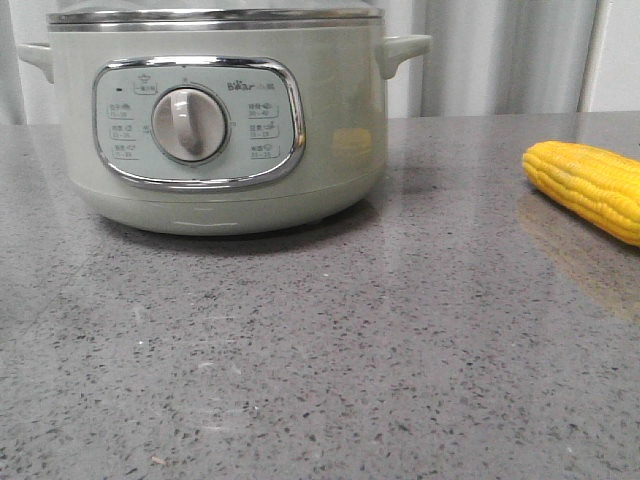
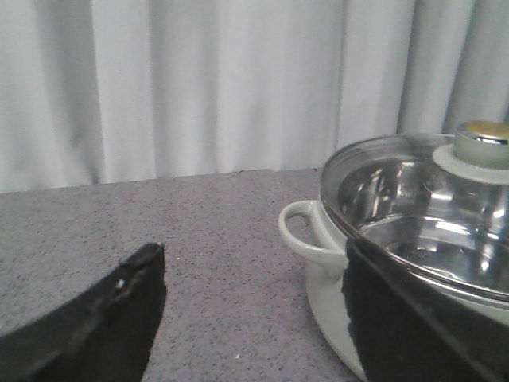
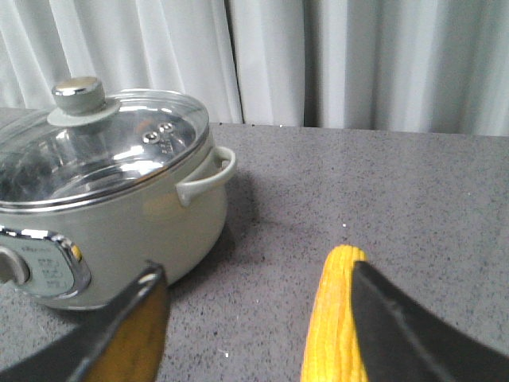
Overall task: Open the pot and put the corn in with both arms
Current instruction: 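Reach the left gripper over the pot and grasp the glass lid's knob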
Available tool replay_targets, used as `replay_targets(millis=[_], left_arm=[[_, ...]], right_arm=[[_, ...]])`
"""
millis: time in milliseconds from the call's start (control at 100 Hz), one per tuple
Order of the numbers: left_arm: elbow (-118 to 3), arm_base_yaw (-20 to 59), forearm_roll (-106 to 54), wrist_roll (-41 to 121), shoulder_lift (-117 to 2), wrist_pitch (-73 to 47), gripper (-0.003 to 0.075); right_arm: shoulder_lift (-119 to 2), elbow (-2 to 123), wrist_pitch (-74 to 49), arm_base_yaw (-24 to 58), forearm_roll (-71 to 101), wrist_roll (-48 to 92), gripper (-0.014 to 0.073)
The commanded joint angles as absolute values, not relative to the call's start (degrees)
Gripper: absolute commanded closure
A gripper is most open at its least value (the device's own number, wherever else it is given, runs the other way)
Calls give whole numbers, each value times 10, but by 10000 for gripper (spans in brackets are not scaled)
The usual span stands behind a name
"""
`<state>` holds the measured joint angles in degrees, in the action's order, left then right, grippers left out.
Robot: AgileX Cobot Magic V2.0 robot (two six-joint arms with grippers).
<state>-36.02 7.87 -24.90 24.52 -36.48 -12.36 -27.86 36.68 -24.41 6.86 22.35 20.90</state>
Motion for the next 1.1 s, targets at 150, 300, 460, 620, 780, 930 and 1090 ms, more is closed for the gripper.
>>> replay_targets(millis=[150, 300, 460, 620, 780, 930, 1090], left_arm=[[-450, 216, -244, 272, -490, 0, 264], [-490, 297, -238, 272, -577, 110, 225], [-556, 330, -241, 271, -669, 120, 226], [-613, 333, -283, 271, -750, 122, 226], [-652, 333, -290, 271, -805, 121, 226], [-663, 333, -294, 271, -840, 124, 226], [-663, 333, -295, 271, -856, 124, 227]], right_arm=[[-307, 403, -210, 66, 220, 213, 135], [-307, 403, -210, 66, 220, 213, 135], [-307, 403, -212, 66, 220, 213, 135], [-307, 403, -213, 66, 220, 213, 135], [-307, 403, -217, 66, 220, 213, 135], [-307, 403, -222, 66, 220, 213, 135], [-307, 403, -226, 66, 220, 213, 135]])
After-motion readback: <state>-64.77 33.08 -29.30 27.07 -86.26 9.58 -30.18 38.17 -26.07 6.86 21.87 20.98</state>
